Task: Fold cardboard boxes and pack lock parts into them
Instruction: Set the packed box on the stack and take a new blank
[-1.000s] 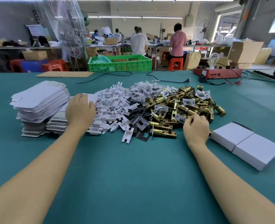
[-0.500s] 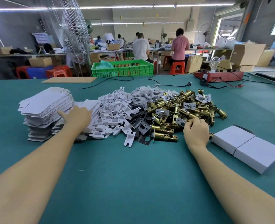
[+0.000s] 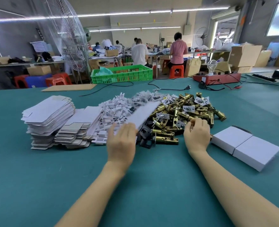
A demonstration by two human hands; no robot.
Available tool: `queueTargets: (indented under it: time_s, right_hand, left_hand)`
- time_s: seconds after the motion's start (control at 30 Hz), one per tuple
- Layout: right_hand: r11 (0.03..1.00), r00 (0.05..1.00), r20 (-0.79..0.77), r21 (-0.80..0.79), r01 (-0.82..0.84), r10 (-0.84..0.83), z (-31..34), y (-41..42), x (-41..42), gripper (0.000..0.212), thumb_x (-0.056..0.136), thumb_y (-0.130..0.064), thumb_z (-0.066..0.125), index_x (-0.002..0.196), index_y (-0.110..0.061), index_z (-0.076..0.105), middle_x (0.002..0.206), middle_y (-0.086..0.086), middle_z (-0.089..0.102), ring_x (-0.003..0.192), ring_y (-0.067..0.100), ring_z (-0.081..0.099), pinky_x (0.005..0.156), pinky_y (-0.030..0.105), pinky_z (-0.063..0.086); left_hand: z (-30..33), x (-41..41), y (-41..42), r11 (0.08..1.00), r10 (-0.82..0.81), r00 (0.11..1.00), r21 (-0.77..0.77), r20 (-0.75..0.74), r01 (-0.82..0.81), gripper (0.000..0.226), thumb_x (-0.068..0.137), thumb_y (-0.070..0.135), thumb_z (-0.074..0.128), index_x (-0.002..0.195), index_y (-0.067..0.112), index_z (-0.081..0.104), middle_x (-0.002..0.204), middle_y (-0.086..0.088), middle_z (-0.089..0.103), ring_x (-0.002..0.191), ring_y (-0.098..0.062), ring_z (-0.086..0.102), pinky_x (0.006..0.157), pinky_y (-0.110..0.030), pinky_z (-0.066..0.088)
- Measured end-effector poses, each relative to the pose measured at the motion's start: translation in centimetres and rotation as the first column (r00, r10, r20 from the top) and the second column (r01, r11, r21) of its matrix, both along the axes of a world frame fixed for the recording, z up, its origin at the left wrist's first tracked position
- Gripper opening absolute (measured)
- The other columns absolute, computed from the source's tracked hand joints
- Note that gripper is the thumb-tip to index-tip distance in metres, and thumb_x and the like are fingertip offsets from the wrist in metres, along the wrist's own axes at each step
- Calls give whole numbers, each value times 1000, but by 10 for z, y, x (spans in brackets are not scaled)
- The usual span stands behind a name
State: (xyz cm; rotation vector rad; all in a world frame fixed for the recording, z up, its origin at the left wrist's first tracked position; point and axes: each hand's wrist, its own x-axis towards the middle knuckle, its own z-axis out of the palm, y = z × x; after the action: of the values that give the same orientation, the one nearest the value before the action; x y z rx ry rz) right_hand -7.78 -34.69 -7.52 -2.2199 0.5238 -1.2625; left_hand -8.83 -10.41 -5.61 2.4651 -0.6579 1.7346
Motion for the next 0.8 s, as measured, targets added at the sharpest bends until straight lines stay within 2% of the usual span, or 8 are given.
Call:
queueTargets:
  time_s: [0.1, 0.2, 0.3, 0.4, 0.47, 0.53, 0.6, 0.8]
  right_hand:
    - [973, 981, 24, -137, -186, 191, 4, 11, -12, 18, 93, -14, 60, 84, 1, 63, 82, 15, 59, 79, 31, 54, 70, 33, 36]
    - [881, 903, -16, 229, -414, 429, 9, 30, -27, 55, 96, -51, 45, 65, -7, 57, 64, 7, 53, 67, 19, 51, 62, 31, 35]
    - [395, 735, 156, 761, -516, 659, 14, 51, -35, 53, 97, -49, 45, 91, 0, 65, 92, 21, 66, 87, 32, 63, 87, 47, 49]
    - [146, 669, 372, 799, -584, 643, 13, 52, -40, 19, 99, -13, 49, 106, -3, 63, 105, 17, 69, 90, 26, 67, 82, 41, 55]
    - [146, 644, 414, 759, -634, 643, 14, 40, -42, 19, 98, -9, 48, 112, -2, 60, 107, 13, 68, 90, 23, 67, 76, 35, 57]
    - [172, 629, 426, 724, -668, 650, 18, 27, -43, 18, 98, -11, 48, 112, -9, 59, 109, 7, 68, 91, 18, 67, 72, 32, 57]
    - [199, 618, 443, 686, -700, 650, 24, 21, -44, 18, 98, -13, 49, 113, -16, 59, 110, -1, 69, 94, 13, 68, 72, 29, 57]
    - [355, 607, 358, 562, -747, 709, 23, 46, -48, 18, 99, -23, 48, 114, -27, 56, 110, -7, 68, 101, 12, 64, 77, 27, 56]
  left_hand:
    - [-16, -12, -21, 994, -68, 998, 88, 14, 67, 23, 93, 17, 56, 89, 8, 77, 89, -2, 76, 82, -15, 73, 84, -43, 57]
    - [-17, -14, -30, 991, -74, 997, 110, -34, 78, 30, 96, 22, 51, 92, 10, 78, 93, -2, 76, 84, -16, 74, 82, -44, 58]
    - [-18, -19, -38, 969, -238, 956, 21, -170, 245, 17, 86, 20, 73, 96, 8, 78, 97, -6, 76, 83, -19, 74, 78, -43, 59]
    - [-20, -29, -39, 878, -460, 794, -67, -397, 475, 37, 91, 30, 58, 114, 4, 72, 117, -15, 70, 107, -33, 68, 89, -52, 54]
    - [-16, -34, -32, 857, -511, 710, -224, -485, 464, 49, 92, 33, 58, 130, 2, 61, 134, -17, 59, 126, -33, 55, 105, -54, 41]
    - [-13, -31, -21, 854, -510, 702, -390, -497, 344, 57, 92, 27, 65, 140, 0, 47, 143, -13, 49, 133, -22, 44, 114, -30, 30]
    - [-7, -30, -15, 765, -598, 597, -604, -536, 223, 60, 94, 23, 65, 146, 9, 39, 139, 2, 46, 127, -3, 41, 105, -3, 25]
    - [-7, -37, -28, 534, -810, 323, -844, -490, 57, 44, 96, 15, 61, 138, 19, 49, 119, 16, 60, 94, 11, 62, 77, -6, 47]
